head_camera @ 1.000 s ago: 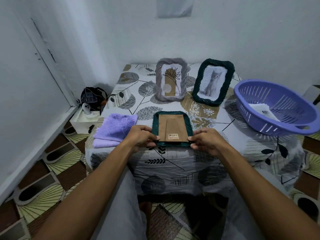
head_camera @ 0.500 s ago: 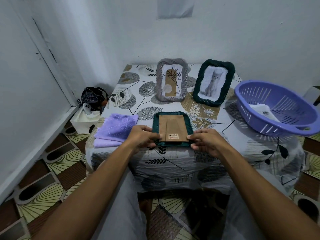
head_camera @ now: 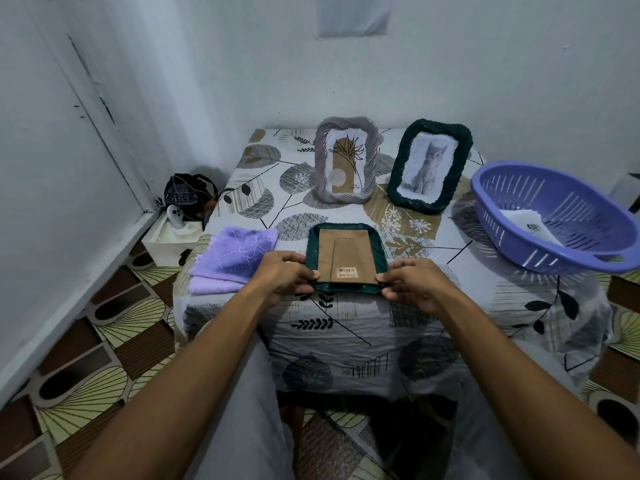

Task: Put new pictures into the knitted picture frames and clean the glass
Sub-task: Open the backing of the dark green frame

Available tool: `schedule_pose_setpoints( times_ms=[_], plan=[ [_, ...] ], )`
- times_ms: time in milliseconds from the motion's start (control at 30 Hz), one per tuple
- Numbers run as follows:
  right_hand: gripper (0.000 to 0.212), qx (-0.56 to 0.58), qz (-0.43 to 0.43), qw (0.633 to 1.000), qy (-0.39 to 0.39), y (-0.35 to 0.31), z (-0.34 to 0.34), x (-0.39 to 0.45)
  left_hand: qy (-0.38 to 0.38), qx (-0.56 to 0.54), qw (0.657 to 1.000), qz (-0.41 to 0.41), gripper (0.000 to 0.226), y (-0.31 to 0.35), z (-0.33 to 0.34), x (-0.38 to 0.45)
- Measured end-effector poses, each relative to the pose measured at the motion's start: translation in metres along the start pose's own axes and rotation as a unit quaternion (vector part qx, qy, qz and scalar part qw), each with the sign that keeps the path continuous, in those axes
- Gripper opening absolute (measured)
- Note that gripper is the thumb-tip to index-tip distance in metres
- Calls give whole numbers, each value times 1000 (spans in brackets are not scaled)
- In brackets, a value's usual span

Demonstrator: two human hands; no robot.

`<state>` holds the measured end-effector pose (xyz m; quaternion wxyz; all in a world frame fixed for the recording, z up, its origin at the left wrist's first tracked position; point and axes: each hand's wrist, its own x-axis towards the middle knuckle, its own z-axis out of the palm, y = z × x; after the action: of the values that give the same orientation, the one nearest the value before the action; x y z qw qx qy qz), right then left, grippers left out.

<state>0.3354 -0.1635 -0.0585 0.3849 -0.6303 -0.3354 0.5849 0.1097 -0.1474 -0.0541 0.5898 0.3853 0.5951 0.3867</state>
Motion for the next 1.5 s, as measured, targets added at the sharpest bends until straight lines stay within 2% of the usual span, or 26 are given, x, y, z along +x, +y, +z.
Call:
schedule_pose_setpoints(
  times_ms=[200, 300, 367, 500, 600, 733, 867, 1033, 1133, 1200, 1267, 1333, 1433, 1500],
  plan=[
    [23, -4, 6, 1000, -4, -2, 0, -2, -5, 11, 1000, -2, 29, 0, -2, 2],
    [16, -55, 8, 998, -16, -8, -1, -4, -22, 69, 997, -2, 24, 3, -5, 3],
    [27, -121, -3, 993, -4, -13, -2, -2, -18, 143, 989, 18, 16, 8, -6, 6],
    [52, -219, -52, 973, 47, -27, -1, 6, 21, 196, 978, 68, 24, 22, -8, 17],
    [53, -189, -63, 978, 54, -35, -1, 15, 16, 179, 981, 68, 24, 31, -7, 21],
    [48, -165, -53, 984, 48, -37, 5, 25, -22, 122, 992, 26, 23, 36, -1, 20],
    [48, -151, -38, 987, 43, -36, 11, 31, -22, 48, 999, -7, 34, 41, 3, 22],
    [47, -142, -42, 988, 46, -39, 20, 36, -11, 24, 1000, -11, 27, 46, -4, 29],
    [46, -184, -59, 980, 40, -40, 26, 38, -22, 36, 999, 1, 22, 45, -12, 34],
    [42, -273, -95, 956, 49, -40, 30, 39, -38, 54, 998, 22, 17, 42, -22, 38],
    [38, -404, -162, 896, 88, -40, 37, 38, -48, 78, 994, 67, 21, 37, -34, 42],
    [37, -476, -246, 836, 117, -40, 52, 35, -50, 189, 968, 156, 37, 34, -53, 40],
    [52, -502, -371, 781, 28, -42, 88, 22, -54, 434, 857, 273, 61, 34, -90, 28],
    [57, -545, -419, 724, -56, -40, 115, 13, -64, 534, 794, 282, 81, 33, -118, 23]
  ],
)
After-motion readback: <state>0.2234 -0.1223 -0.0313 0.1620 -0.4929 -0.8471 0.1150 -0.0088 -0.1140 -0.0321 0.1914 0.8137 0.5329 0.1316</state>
